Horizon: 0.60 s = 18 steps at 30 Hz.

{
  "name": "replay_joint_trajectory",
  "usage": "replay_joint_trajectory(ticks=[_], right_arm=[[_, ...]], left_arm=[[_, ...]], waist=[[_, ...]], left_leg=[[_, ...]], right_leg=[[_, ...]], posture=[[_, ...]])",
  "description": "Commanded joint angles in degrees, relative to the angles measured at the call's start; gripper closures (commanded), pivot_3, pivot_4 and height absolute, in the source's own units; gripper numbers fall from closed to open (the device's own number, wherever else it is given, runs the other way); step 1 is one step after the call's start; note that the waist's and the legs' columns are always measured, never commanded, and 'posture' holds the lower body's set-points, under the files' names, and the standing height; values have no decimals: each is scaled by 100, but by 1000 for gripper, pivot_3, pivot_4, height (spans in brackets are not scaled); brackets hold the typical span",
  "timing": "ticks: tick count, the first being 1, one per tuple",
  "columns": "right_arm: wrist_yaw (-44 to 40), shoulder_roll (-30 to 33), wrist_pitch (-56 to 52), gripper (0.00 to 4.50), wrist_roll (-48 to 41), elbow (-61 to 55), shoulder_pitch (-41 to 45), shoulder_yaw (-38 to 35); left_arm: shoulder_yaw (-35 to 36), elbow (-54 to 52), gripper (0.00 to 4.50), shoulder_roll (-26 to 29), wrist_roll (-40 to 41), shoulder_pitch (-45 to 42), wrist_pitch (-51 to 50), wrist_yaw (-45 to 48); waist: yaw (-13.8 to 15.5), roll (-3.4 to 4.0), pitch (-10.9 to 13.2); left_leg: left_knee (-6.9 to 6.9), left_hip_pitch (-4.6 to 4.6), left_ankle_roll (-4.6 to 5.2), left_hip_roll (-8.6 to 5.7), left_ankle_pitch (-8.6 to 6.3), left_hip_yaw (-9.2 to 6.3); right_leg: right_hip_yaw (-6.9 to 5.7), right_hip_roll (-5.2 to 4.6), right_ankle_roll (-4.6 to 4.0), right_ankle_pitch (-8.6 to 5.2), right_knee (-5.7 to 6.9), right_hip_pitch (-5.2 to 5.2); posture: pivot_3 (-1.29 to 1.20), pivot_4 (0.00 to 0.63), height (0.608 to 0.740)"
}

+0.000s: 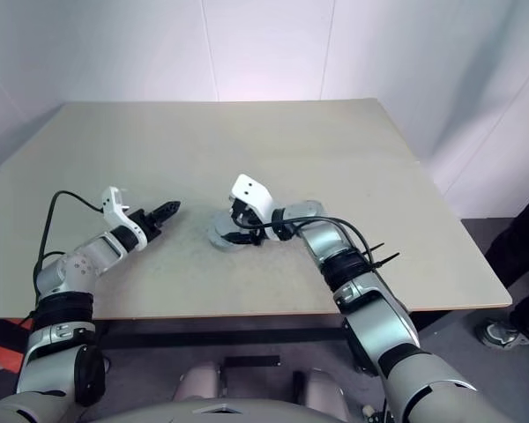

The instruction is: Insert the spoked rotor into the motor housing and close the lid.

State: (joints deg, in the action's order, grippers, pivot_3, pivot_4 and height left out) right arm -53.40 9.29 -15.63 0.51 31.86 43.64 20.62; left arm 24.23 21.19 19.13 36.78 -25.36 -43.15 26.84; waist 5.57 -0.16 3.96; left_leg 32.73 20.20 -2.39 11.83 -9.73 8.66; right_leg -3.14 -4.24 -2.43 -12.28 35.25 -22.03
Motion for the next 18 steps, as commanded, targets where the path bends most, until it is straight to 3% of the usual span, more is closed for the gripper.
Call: replay_joint_trajectory(ticks=[1,18], right_arm=[[239,13,-157,1411,246,268,62,59],[215,92,-149,1411,371,588,-27,265]], left_arm=[[20,-275,2068,2,110,-15,-24,-9],[-36,-497,2068,-159,269,36,-301,-17]], waist=[[-4,0,0],[-3,2,-2]], left_leg=[[0,-1,0,0,0,0],[0,-11,-1,0,0,-3]], right_leg=[[0,0,0,0,0,0],[0,0,36,-21,1,6]], posture=[[0,0,740],[0,0,740]])
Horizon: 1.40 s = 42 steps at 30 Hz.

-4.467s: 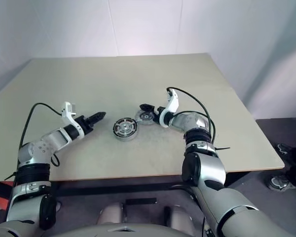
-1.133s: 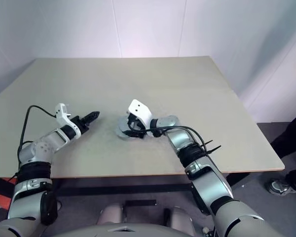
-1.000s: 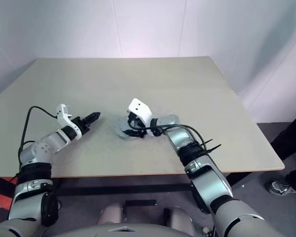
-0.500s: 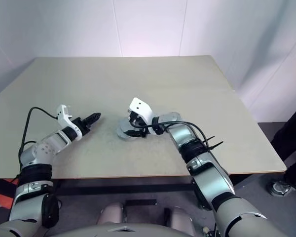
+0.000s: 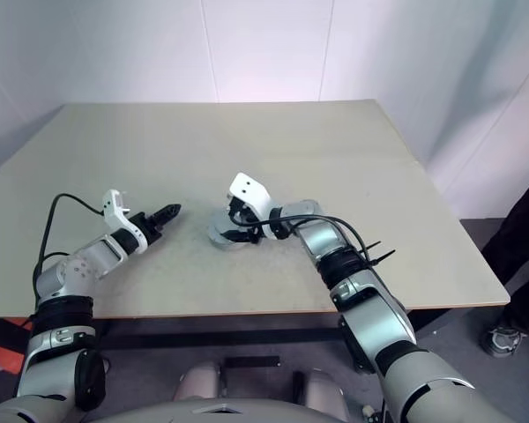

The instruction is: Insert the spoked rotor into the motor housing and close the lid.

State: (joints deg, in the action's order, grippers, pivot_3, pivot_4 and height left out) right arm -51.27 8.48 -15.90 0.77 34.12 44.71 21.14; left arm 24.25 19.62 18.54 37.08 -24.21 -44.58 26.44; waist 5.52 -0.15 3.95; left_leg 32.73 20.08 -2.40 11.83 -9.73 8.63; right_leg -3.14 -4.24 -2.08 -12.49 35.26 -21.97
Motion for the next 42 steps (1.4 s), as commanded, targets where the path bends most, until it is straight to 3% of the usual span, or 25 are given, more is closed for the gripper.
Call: replay_joint_trajectory(ticks=[1,7,10,15,27,34,35,37,42], right_arm=[[-7,172,-151,1411,347,409,-140,215],[47,162,-135,1411,376,694,-113,198],[73,162,-135,1411,365,689,-113,180],[119,163,-148,1411,341,651,-115,138],[224,124,-124,1411,308,764,-16,61],[75,209,-32,1411,228,750,42,2],[79,223,-9,694,225,707,39,-13],[-15,297,20,95,172,367,-28,-40],[-294,517,-435,42,-207,-866,-192,-287]], left_arm=[[-71,-458,2068,-177,322,-69,-271,28],[-209,-1215,2068,-779,910,16,-856,-85],[-245,-1474,2648,-927,1055,134,-969,-147],[-267,-1667,4398,-879,1220,393,-1317,-251],[-591,-1277,4453,-840,861,593,-1625,-815],[-639,-1354,4453,-883,918,640,-1634,-784],[-646,-1354,4500,-878,919,640,-1634,-774],[-656,-1353,4500,-868,919,632,-1638,-769],[-675,-1338,4500,-830,920,619,-1641,-750]], waist=[[4,1,-1],[6,7,-5],[5,14,-9],[2,31,-19],[5,54,-27],[-12,82,-36],[-12,83,-36],[-9,82,-36],[5,79,-37]], left_leg=[[0,0,0,-1,0,0],[1,-11,1,-3,0,1],[0,-13,1,-3,0,2],[-7,-20,2,-4,-1,0],[-43,-75,3,-13,-2,-9],[-86,-98,11,-5,-8,-23],[-86,-97,12,-6,-8,-23],[-86,-96,13,-7,-9,-21],[-96,-77,14,-9,-9,-18]], right_leg=[[0,-1,0,0,0,2],[1,-4,1,0,-6,21],[0,-3,2,-1,-8,22],[0,-2,6,-3,-36,39],[-2,-5,21,-12,-77,80],[-58,-11,36,-20,-218,125],[-58,-14,37,-20,-223,126],[-57,-18,37,-20,-229,128],[-48,-22,38,-20,-228,145]], posture=[[0,0,740],[0,0,740],[0,0,740],[0,0,740],[0,0,740],[0,0,740],[0,0,740],[0,0,740],[0,0,740]])
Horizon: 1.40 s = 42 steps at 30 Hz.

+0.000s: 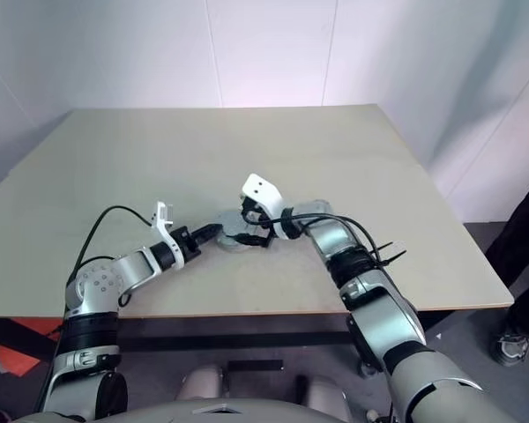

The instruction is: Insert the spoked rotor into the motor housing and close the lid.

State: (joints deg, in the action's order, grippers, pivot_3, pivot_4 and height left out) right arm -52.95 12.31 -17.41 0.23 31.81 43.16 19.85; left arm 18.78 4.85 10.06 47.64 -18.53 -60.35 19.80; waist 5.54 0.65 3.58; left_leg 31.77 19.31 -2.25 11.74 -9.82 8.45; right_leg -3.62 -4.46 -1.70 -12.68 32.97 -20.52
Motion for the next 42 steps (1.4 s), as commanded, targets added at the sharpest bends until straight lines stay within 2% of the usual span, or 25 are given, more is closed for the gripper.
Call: replay_joint_trajectory(ticks=[1,6,13,17,24,28,36,39,42], right_arm=[[-174,161,-395,42,-225,-811,-70,-197],[-61,234,-1874,42,-956,-1674,-178,-870],[987,-89,-4389,42,-1775,-1418,-117,-2061],[1696,-524,-5325,42,-2027,-1148,-1,-2687],[2486,-1148,-5804,42,-2230,-827,158,-3254],[2842,-1454,-5708,42,-2315,-383,307,-3578],[3030,-1782,-5517,42,-2442,-80,344,-3563],[2994,-1778,-5475,647,-2462,-35,369,-3513],[2980,-1749,-5455,1714,-2510,1,439,-3536]], left_arm=[[-131,146,4500,25,-139,50,-62,-80],[-183,207,4500,24,-176,5,-21,-31],[-207,256,4500,27,-192,-31,41,-15],[-175,328,4500,74,-206,-76,101,-1],[-118,480,4500,192,-253,-193,272,31],[3,726,4500,339,-327,-368,463,71],[43,882,4500,395,-415,-556,587,60],[71,883,4500,398,-435,-586,586,58],[83,843,4500,388,-439,-571,575,45]], waist=[[9,-1,0],[35,0,-1],[71,3,-2],[69,4,-3],[55,5,-4],[12,3,-8],[-42,2,-15],[-43,2,-15],[-42,1,-14]], left_leg=[[-6,12,0,0,0,1],[-10,55,-1,-2,3,24],[-15,57,-11,-1,9,26],[-17,55,-15,0,11,22],[-50,48,-38,-1,25,19],[-61,45,-49,3,31,18],[-78,45,-71,8,44,24],[-78,44,-72,9,44,28],[-77,52,-72,8,44,30]], right_leg=[[0,0,0,1,0,-8],[14,1,-1,3,69,-55],[22,11,-1,3,76,-45],[25,12,-1,2,76,-52],[31,13,0,2,75,-65],[32,20,0,3,76,-72],[34,31,-7,2,76,-91],[34,31,-7,2,77,-91],[36,31,-8,2,77,-98]], posture=[[0,0,740],[0,0,740],[0,0,740],[0,0,740],[0,0,740],[0,0,740],[0,0,740],[0,0,740],[0,0,740]])
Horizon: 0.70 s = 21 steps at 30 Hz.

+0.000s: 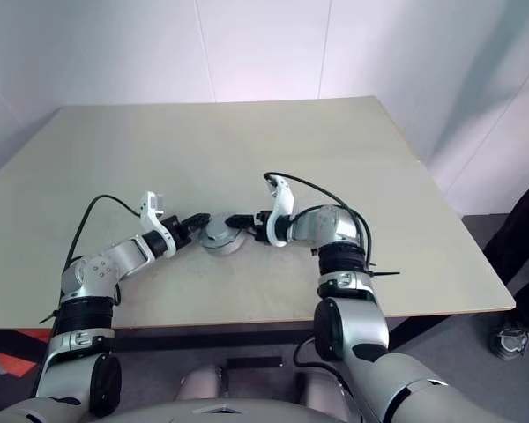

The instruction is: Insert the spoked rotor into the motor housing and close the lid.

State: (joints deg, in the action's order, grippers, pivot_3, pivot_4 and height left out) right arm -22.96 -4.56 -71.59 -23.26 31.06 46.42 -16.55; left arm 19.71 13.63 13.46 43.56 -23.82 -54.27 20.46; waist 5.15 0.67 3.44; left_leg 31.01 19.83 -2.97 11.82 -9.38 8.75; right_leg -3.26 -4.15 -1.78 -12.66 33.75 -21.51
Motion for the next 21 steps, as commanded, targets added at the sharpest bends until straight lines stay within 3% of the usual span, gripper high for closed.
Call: replay_joint_trajectory(ticks=[1,7,21], right_arm=[[-22,-52,-30,2006,-177,86,132,108],[15,29,79,3240,-239,242,200,140],[-82,159,291,3265,-247,350,233,314]], left_arm=[[-11,-37,4500,43,-35,-42,-36,-23],[-27,-47,4500,3,-76,-54,-35,-37],[-11,-58,4500,-11,-114,-90,2,-26]], waist=[[-3,-1,0],[36,4,-7],[39,5,-9]], left_leg=[[0,5,0,1,0,-1],[3,14,0,-6,0,3],[5,11,1,-5,0,3]], right_leg=[[0,0,-3,2,0,-5],[1,-3,-34,20,1,-6],[2,-3,-35,21,4,-3]], posture=[[0,0,740],[0,0,740],[0,0,740]])
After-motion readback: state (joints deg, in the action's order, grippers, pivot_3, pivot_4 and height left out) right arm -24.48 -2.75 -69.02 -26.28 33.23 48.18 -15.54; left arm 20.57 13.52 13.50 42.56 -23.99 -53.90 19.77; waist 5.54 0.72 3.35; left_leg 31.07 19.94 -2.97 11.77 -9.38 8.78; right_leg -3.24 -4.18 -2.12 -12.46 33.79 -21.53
